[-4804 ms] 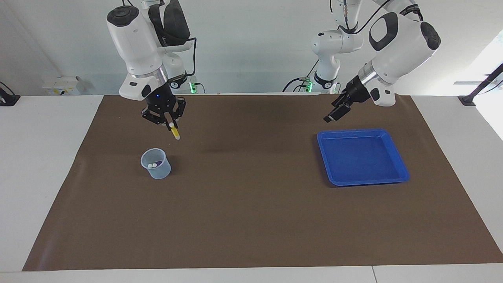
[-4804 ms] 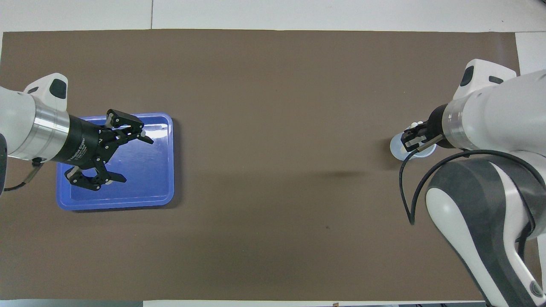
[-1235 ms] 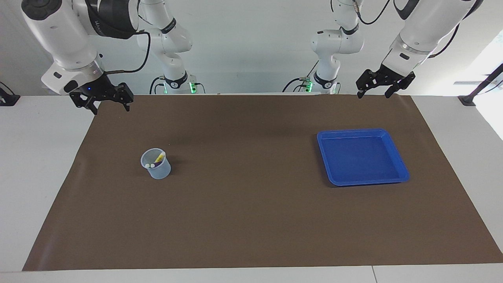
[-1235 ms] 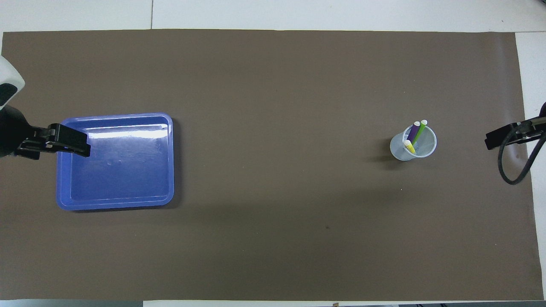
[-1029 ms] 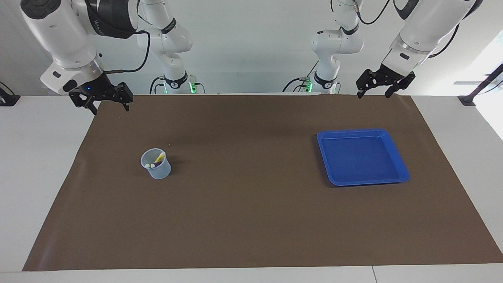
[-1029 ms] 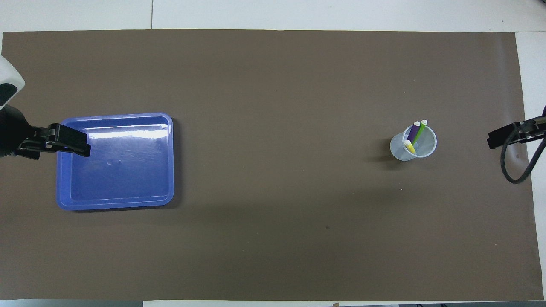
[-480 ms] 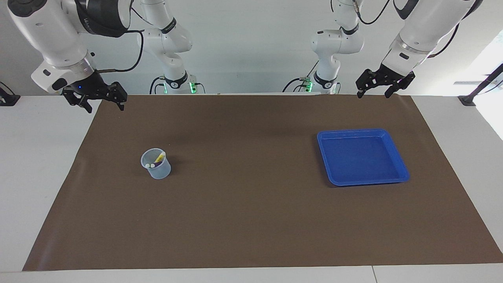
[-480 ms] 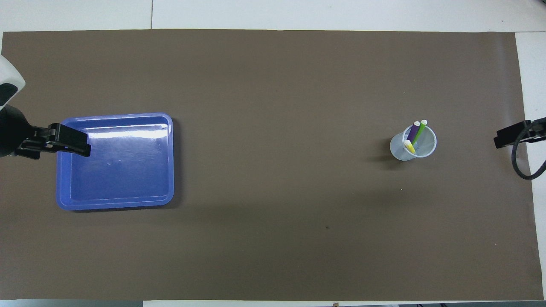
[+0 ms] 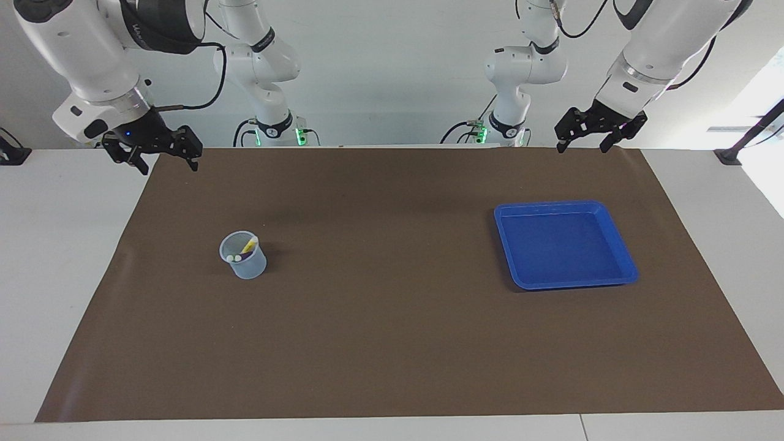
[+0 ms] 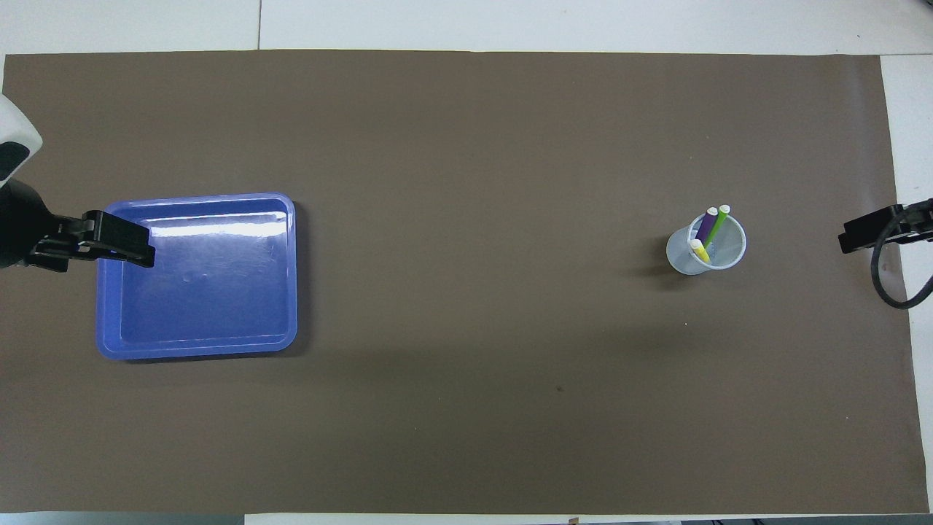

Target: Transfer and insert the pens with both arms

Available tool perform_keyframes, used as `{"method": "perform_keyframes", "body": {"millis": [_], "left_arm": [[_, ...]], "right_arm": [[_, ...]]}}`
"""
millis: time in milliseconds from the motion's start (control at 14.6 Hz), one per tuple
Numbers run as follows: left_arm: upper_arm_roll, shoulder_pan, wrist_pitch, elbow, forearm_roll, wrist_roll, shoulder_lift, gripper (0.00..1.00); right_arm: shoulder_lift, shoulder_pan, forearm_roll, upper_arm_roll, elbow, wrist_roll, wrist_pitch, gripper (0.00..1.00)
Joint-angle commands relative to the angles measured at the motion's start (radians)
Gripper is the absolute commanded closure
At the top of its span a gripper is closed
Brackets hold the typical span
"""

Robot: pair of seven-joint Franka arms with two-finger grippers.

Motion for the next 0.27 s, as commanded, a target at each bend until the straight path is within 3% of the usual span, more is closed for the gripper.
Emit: {"method": "perform_keyframes", "body": {"millis": [0,206], "left_arm": [[0.014,-0.015,0.011,-0.013,0.006,-0.007,-0.017,0.00],[0.014,-0.015,0.011,-0.012,0.006,-0.008,-0.015,0.00]], "right_arm": [[-0.003,0.000,0.012,0.003,0.011,0.013,-0.015,0.00],[-0.003,0.007,0.012,0.003,0.011,0.014,-0.017,0.00]]}}
